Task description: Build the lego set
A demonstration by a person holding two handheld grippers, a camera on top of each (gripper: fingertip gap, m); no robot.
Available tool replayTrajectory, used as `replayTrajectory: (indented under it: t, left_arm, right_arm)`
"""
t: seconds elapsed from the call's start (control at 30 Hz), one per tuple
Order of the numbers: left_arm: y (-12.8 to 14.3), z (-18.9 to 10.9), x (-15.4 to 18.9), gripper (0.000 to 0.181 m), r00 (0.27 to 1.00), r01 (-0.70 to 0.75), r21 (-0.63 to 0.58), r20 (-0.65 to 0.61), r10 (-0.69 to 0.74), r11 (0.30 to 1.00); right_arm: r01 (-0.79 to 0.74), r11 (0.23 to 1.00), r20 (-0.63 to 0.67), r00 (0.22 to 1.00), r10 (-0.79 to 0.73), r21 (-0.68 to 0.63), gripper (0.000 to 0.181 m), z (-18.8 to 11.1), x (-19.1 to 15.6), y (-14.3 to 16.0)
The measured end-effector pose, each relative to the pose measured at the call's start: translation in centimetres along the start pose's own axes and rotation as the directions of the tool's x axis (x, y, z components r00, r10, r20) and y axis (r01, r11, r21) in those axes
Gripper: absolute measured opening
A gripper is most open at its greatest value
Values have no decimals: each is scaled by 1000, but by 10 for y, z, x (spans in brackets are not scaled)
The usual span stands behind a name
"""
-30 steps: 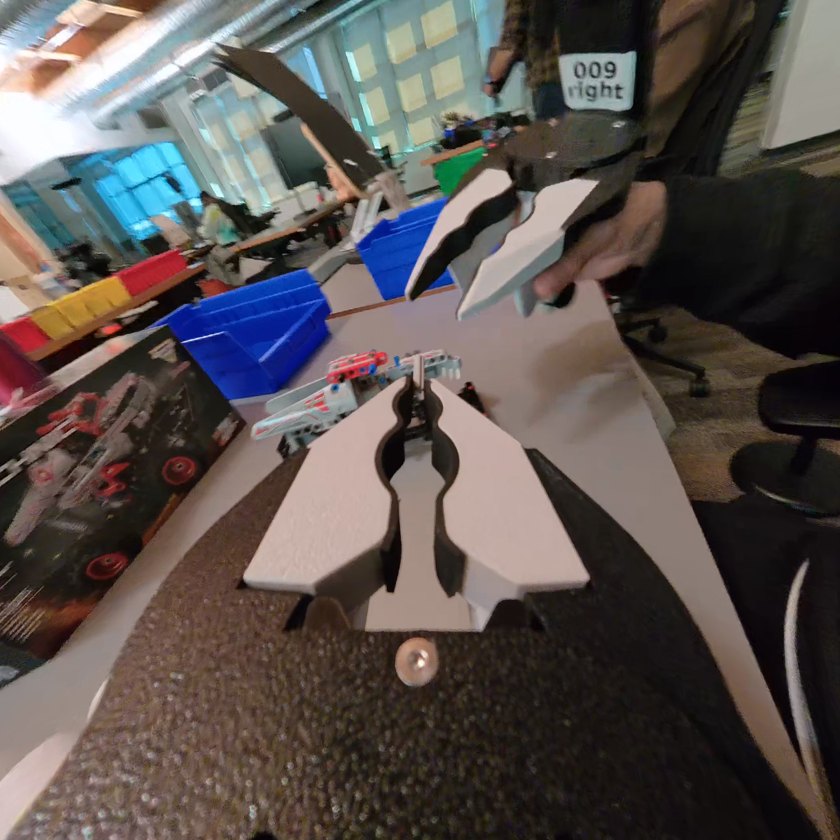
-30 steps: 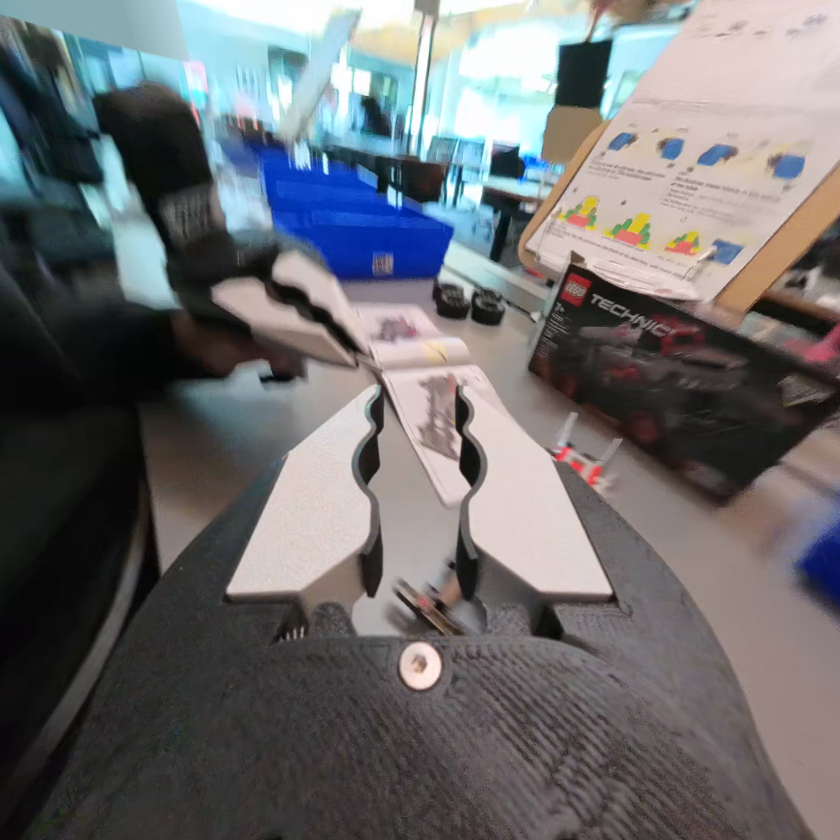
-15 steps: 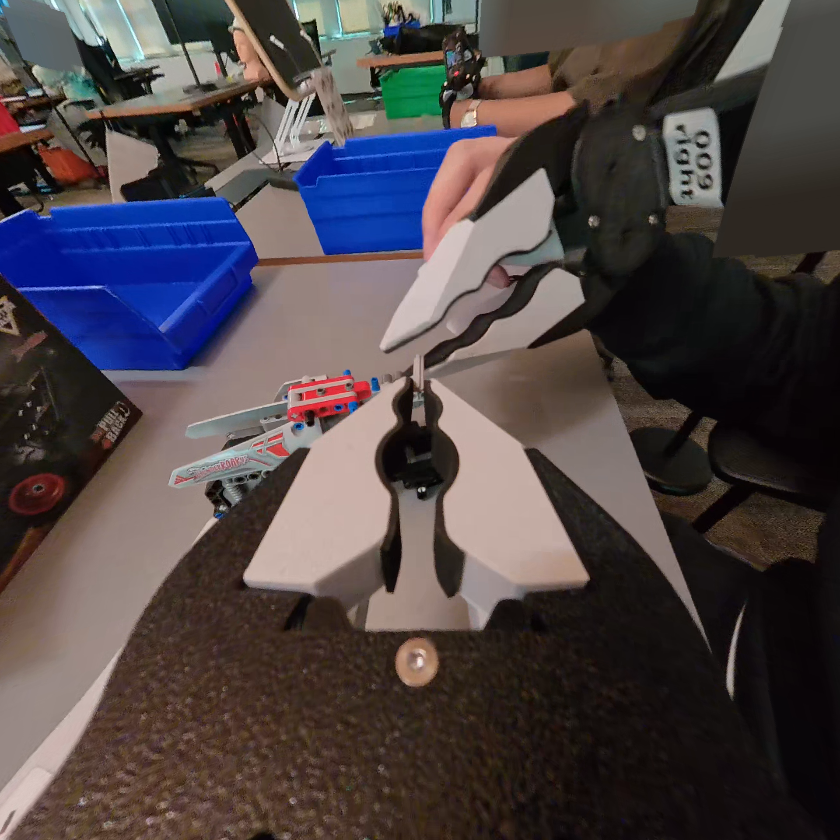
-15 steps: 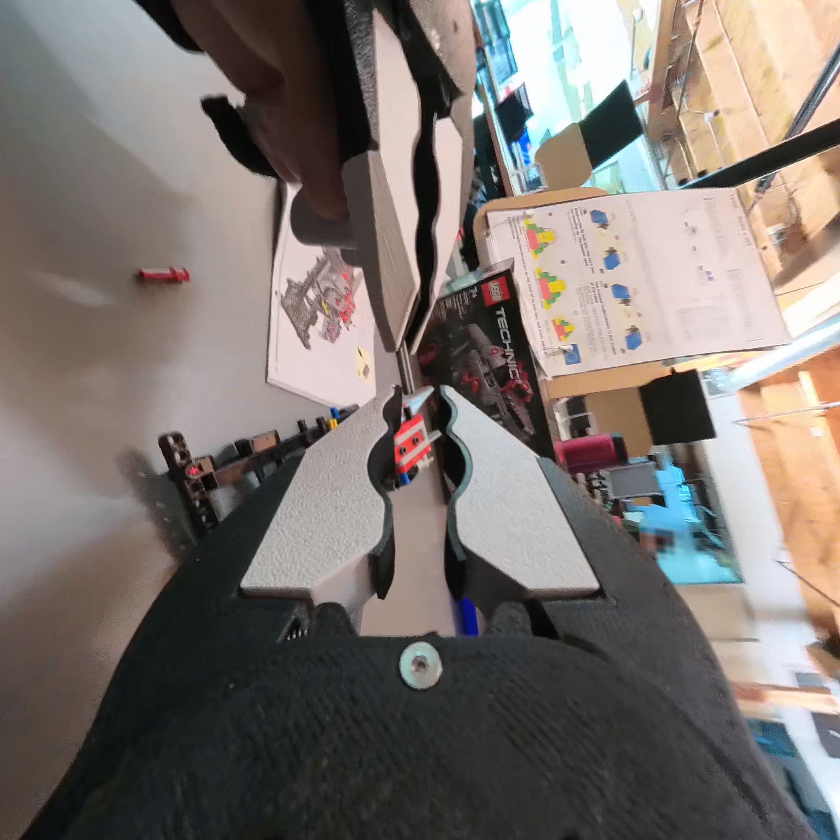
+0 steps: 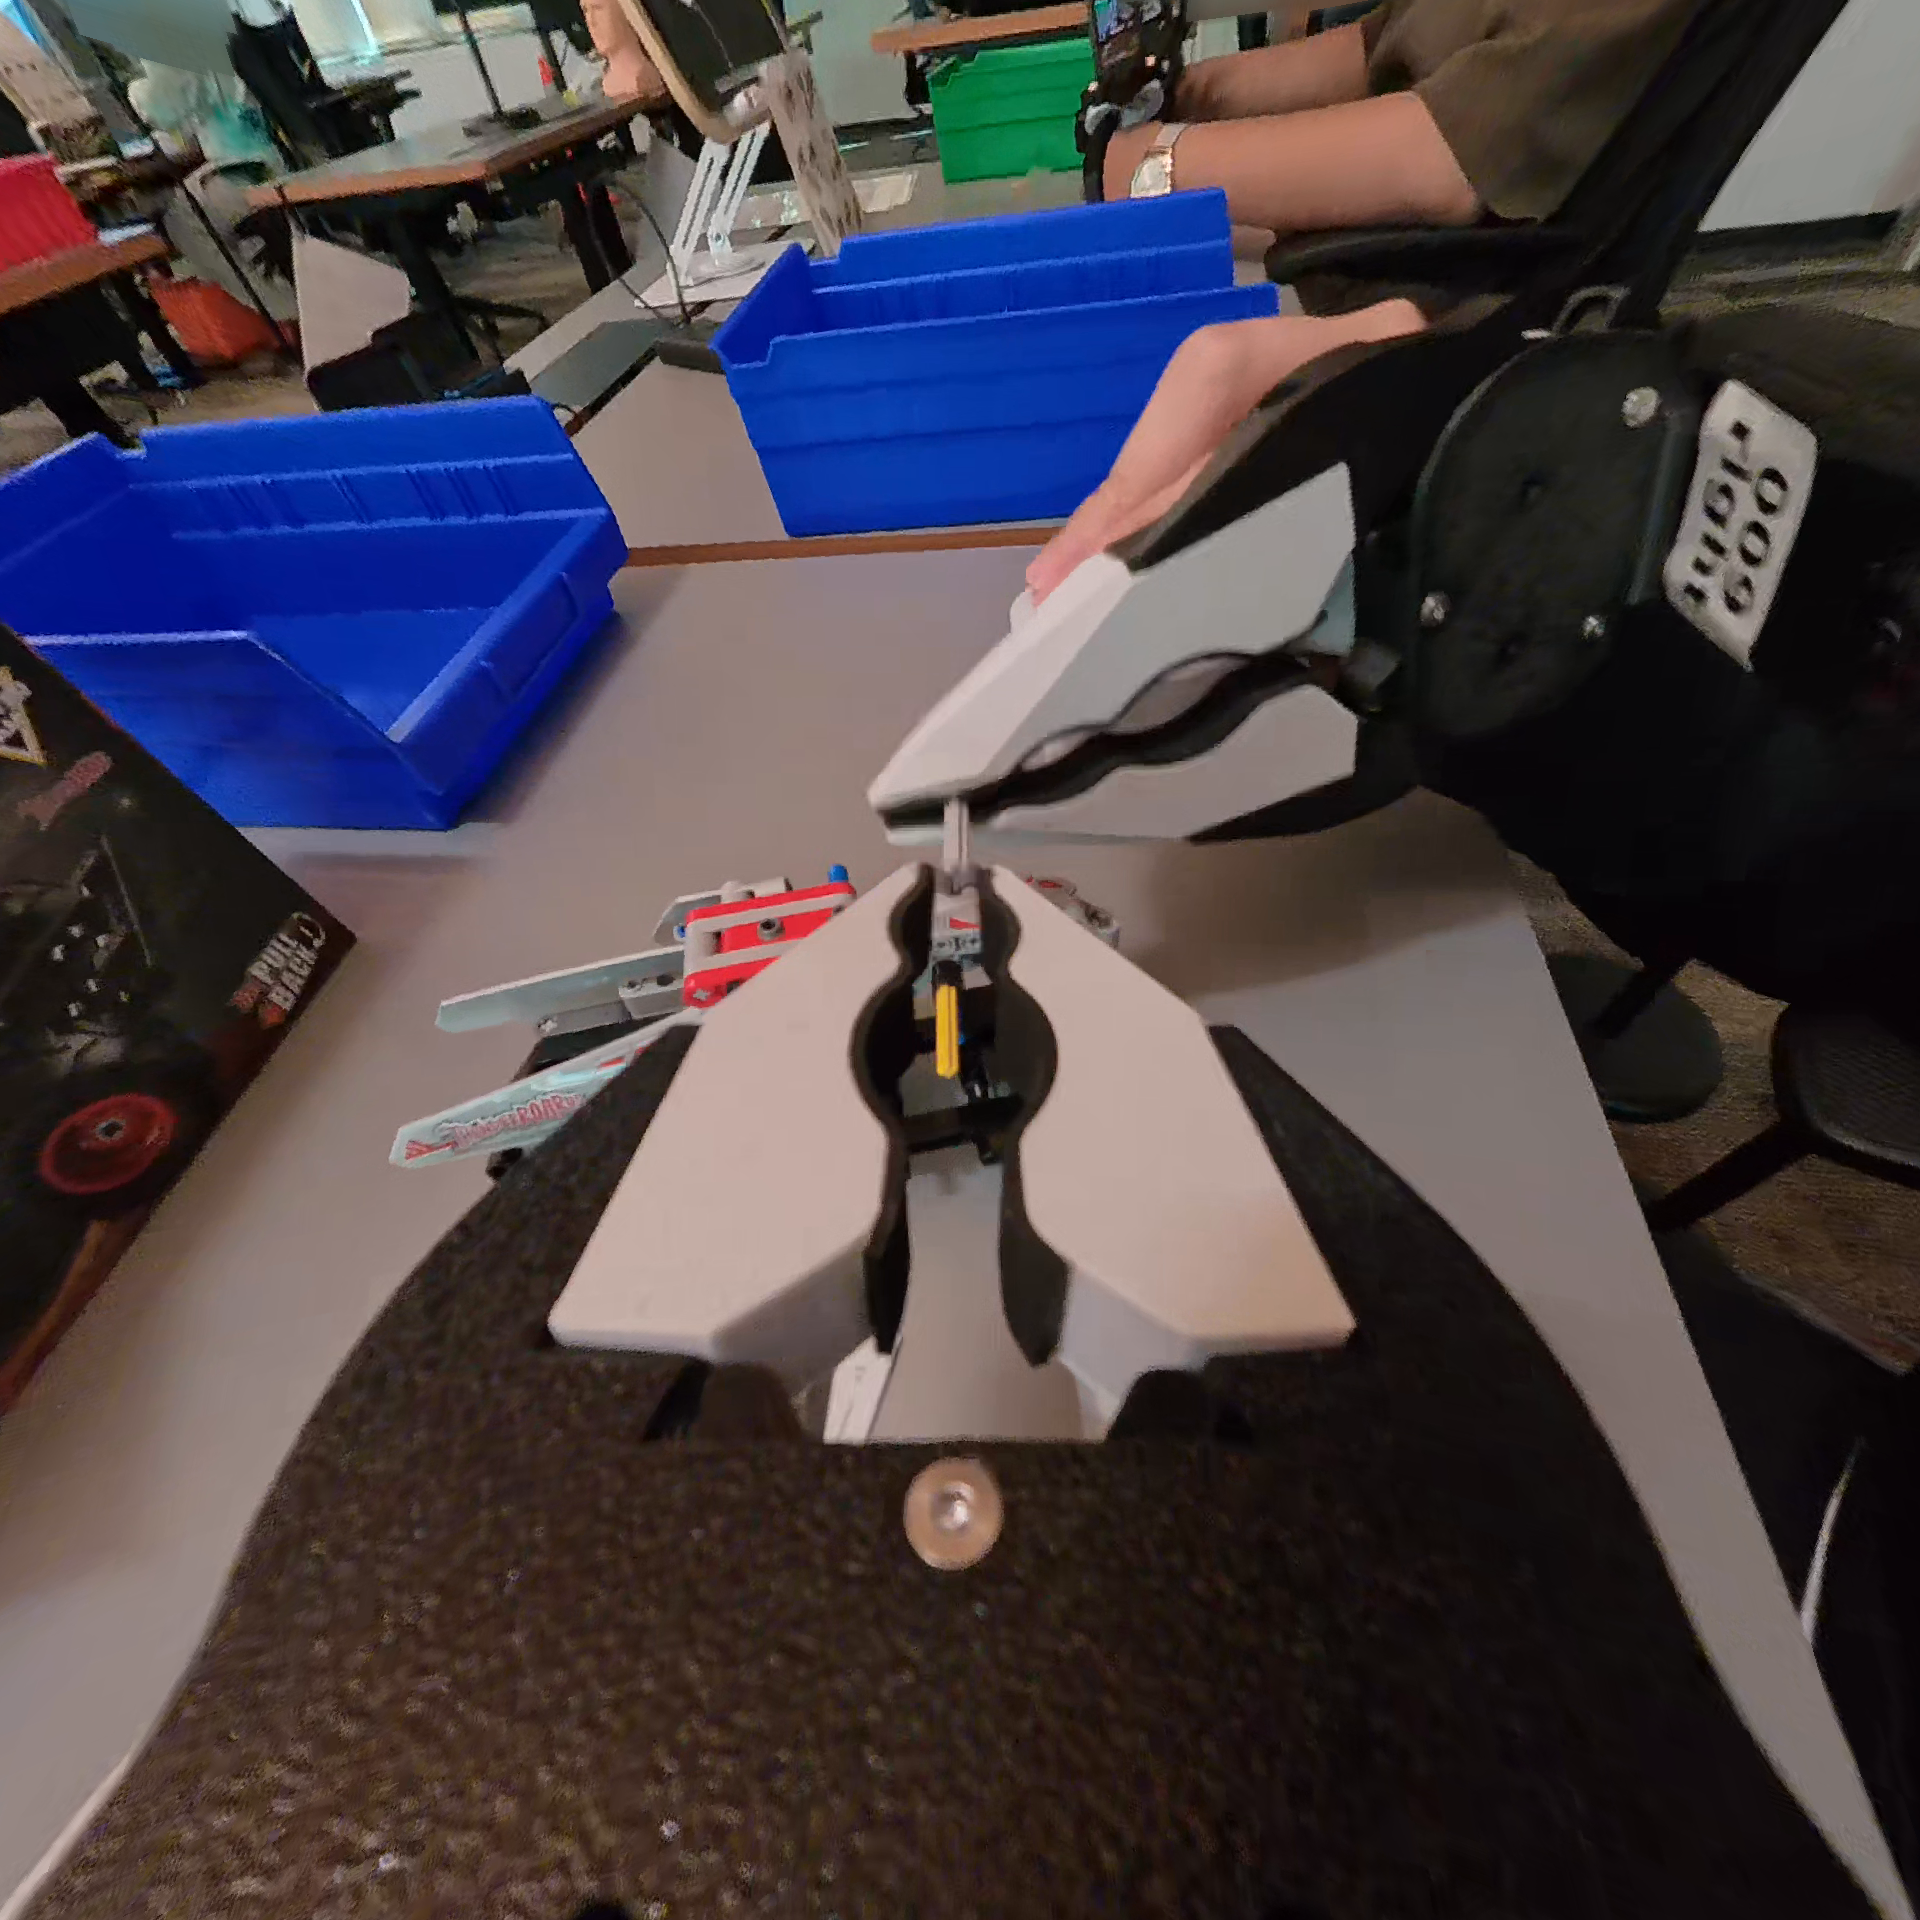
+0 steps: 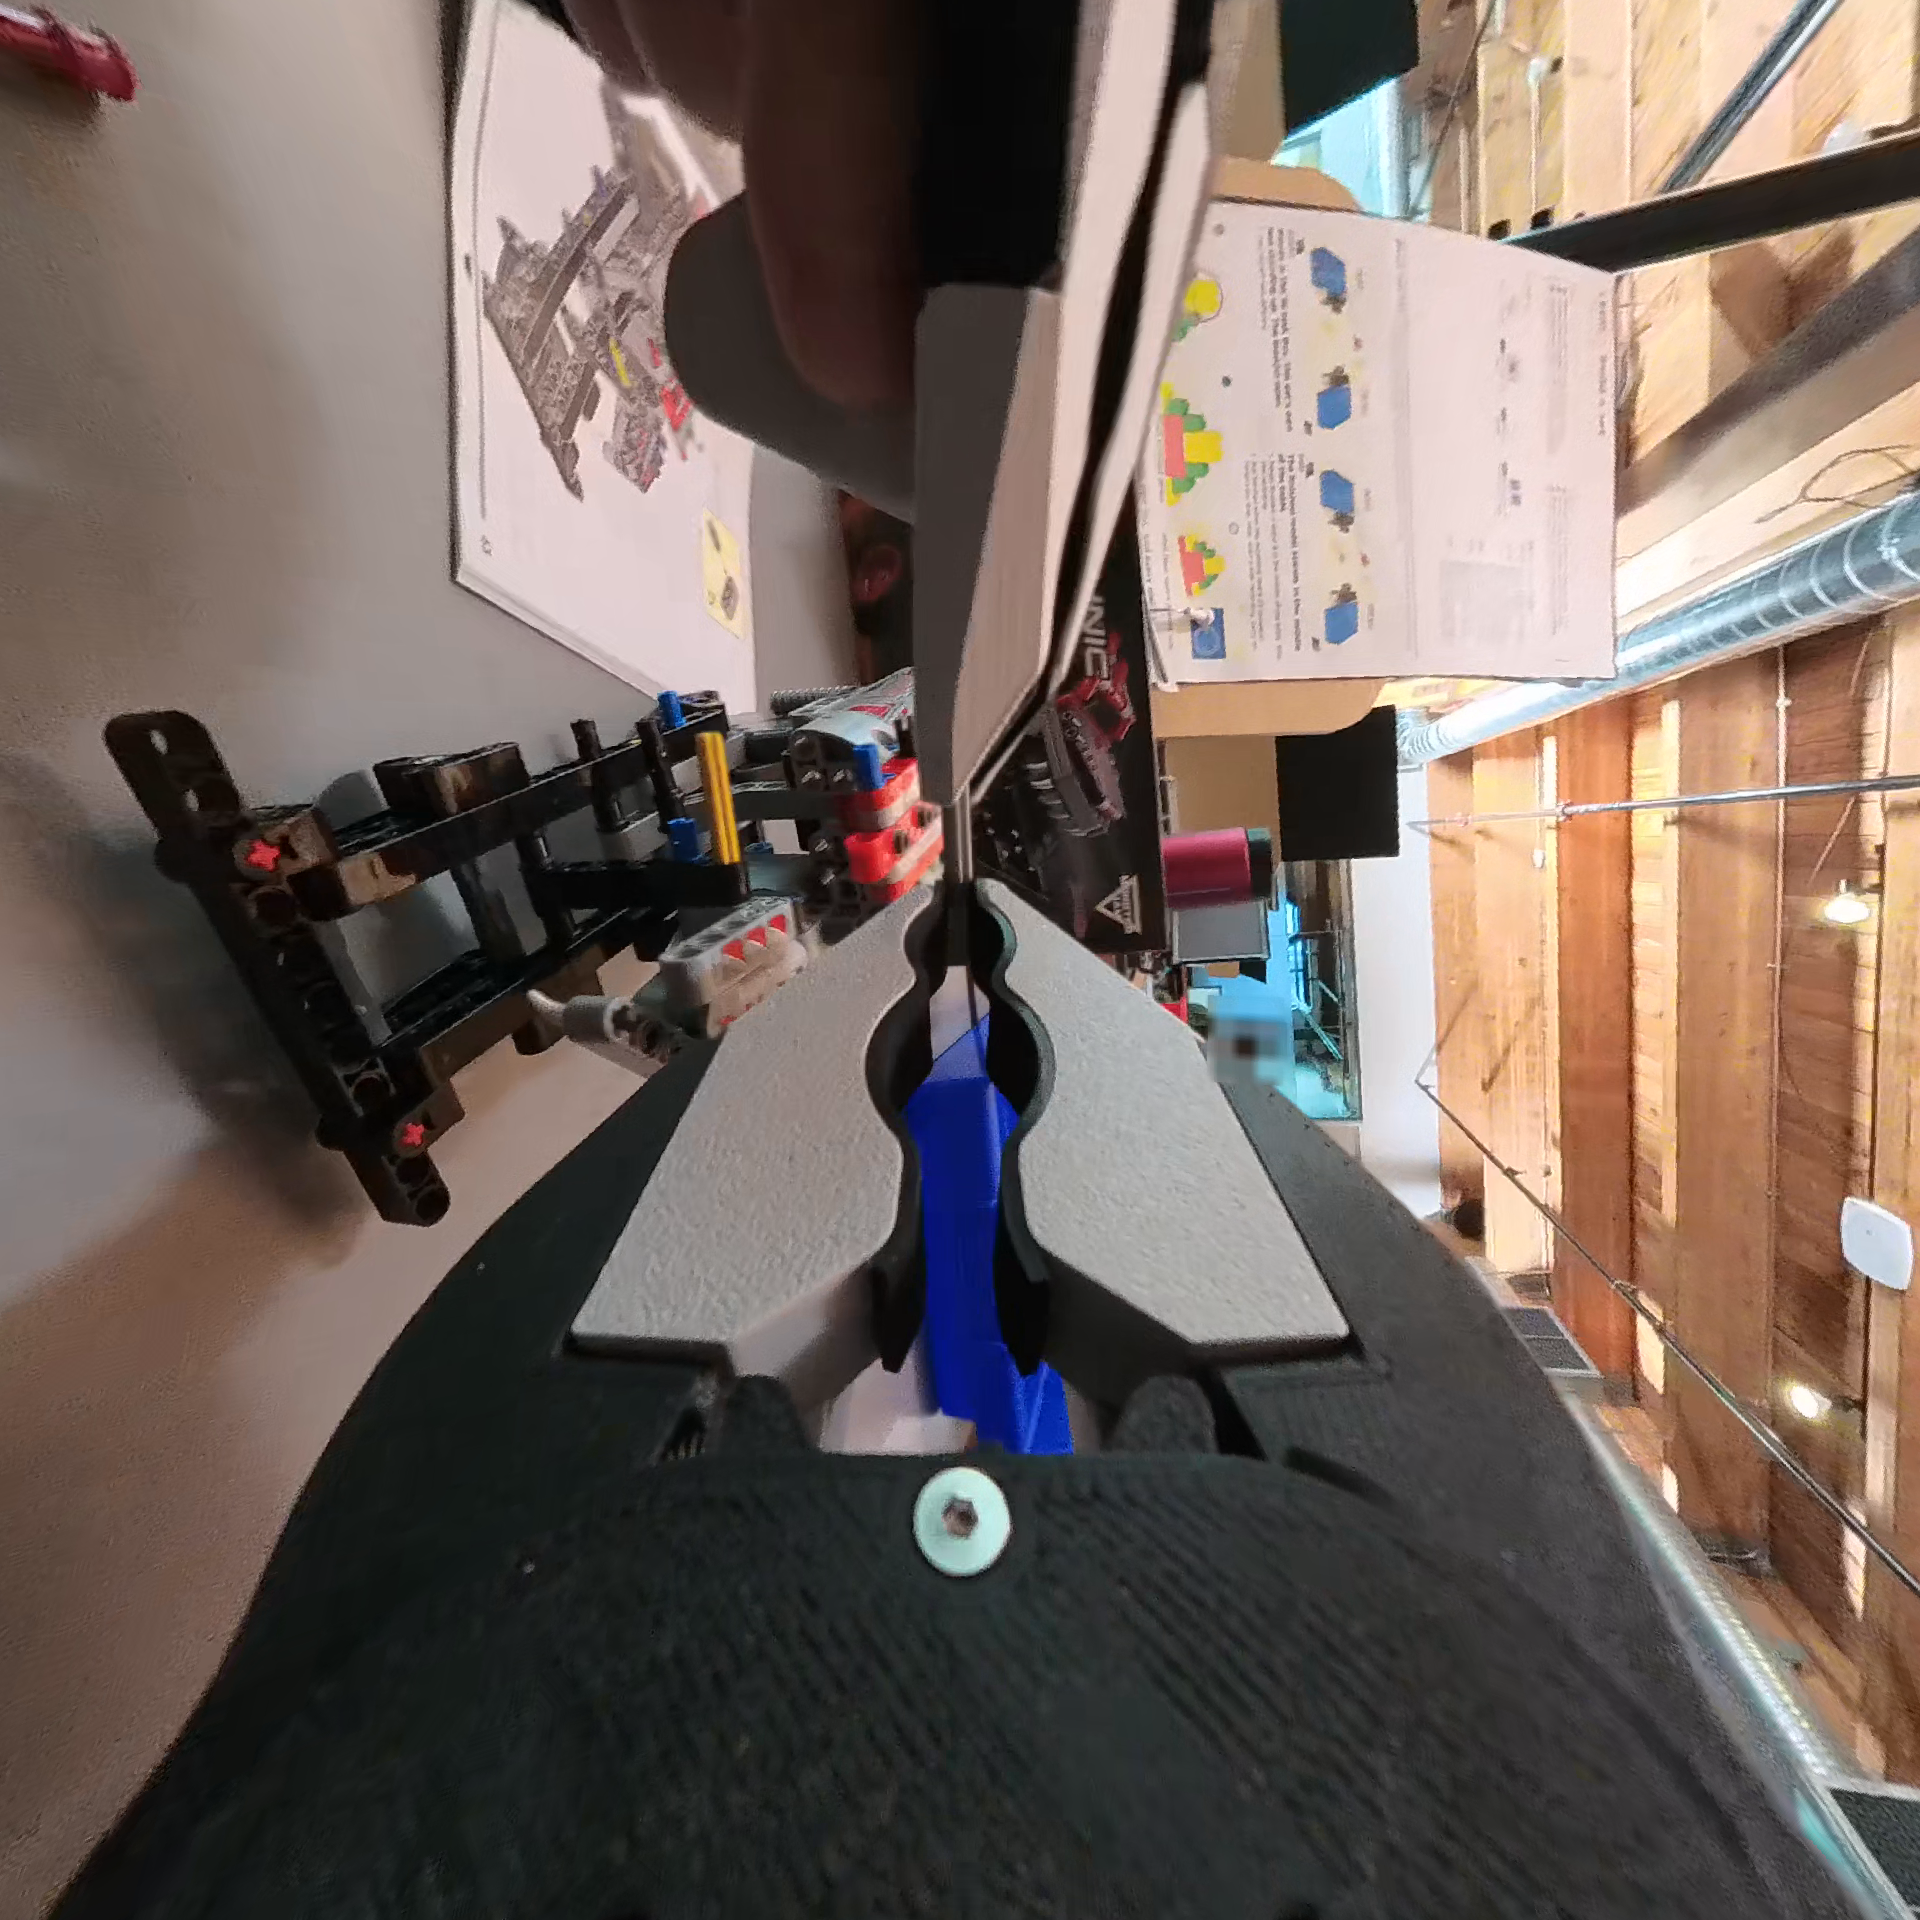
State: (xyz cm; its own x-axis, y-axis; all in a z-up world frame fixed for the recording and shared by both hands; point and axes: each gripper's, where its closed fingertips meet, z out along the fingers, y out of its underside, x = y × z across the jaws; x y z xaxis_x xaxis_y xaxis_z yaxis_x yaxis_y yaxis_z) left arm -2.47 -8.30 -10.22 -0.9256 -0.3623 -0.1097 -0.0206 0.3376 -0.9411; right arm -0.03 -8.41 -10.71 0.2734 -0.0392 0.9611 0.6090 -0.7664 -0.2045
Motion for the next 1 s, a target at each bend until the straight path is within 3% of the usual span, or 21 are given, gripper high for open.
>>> replayTrajectory:
  t: [0.13, 0.27, 0.37, 0.57, 0.67, 0.77, 0.87, 1.0]
  left_arm:
    - [27, -34, 17, 18, 975, -107, -83, -204, 89, 991]
    - [97, -79, 27, 23, 903, -277, -280, -402, 150, 919]
    - [138, -84, 25, 20, 861, -385, -358, -472, 191, 851]
    - [140, -75, 38, 6, 828, -330, -331, -551, 103, 884]
    - [139, -71, 39, 0, 843, -316, -328, -528, 105, 890]
    - [138, -68, 39, 0, 871, -291, -328, -479, 108, 899]
    - [138, -68, 39, 0, 887, -261, -336, -453, 88, 905]
    - [138, -68, 39, 0, 893, -245, -341, -443, 75, 907]
  right_arm:
    - [0, 999, -52, 999, -2, -50, 1, -2, 9, 20]
    - [24, 995, -44, 999, -28, -96, 1, 2, 2, 44]
    - [21, 995, -75, 997, -28, -102, 1, 8, 2, 53]
    - [-41, 991, -72, 997, 32, -131, 1, 9, -6, 63]
    - [-186, 967, 32, 981, 194, -172, 2, 2, -25, 78]
    - [-339, 894, 153, 907, 393, -292, 2, -7, -52, 99]
    - [-456, 785, 285, 755, 591, -419, 2, -19, -81, 106]
    - [-610, 647, 343, 551, 761, -457, 2, -23, -91, 97]
